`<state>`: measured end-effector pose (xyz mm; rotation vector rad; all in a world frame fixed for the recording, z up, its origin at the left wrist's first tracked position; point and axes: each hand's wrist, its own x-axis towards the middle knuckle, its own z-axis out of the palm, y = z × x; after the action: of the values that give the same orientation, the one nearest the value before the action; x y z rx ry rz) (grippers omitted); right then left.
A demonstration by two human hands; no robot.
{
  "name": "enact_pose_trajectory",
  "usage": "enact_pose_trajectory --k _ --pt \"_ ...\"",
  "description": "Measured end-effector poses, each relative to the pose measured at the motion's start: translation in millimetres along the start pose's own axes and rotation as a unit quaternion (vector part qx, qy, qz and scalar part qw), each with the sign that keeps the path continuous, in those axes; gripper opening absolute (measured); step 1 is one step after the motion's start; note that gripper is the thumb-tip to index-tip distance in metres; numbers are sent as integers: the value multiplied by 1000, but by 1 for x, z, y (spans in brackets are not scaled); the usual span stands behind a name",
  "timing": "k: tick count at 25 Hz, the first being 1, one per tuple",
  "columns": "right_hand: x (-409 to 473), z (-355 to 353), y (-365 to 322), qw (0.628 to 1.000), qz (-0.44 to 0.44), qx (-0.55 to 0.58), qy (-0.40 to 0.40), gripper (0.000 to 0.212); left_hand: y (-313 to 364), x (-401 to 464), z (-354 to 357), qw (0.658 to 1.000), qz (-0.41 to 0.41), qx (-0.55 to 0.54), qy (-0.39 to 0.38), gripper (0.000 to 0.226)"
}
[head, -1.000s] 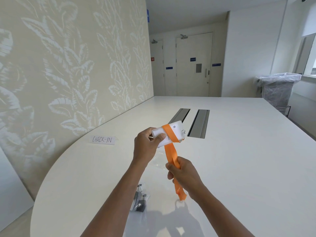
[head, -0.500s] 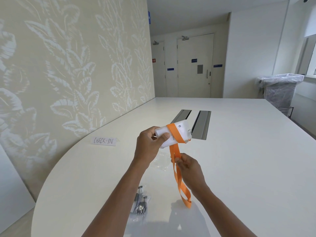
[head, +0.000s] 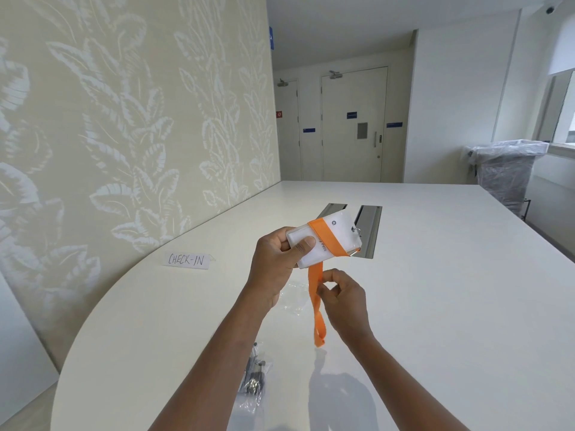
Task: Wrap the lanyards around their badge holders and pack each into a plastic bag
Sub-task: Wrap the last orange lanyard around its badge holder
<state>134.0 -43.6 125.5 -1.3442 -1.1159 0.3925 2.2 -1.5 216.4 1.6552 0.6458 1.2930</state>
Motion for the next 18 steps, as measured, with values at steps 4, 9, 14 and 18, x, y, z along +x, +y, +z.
enact_pose_trajectory --k 4,9,14,18 --pt "-6 5 4 998 7 43 -47 31 -3 0 -1 1000 -9 -3 13 21" --pt "-17 11 2 995 -10 46 -90 17 -9 1 -7 999 -7 6 37 10" --pt "-26 8 4 993 8 4 -117 21 -10 2 -12 998 7 39 57 22" --pt "-54 2 4 987 27 22 -160 18 -22 6 -23 990 10 88 110 15"
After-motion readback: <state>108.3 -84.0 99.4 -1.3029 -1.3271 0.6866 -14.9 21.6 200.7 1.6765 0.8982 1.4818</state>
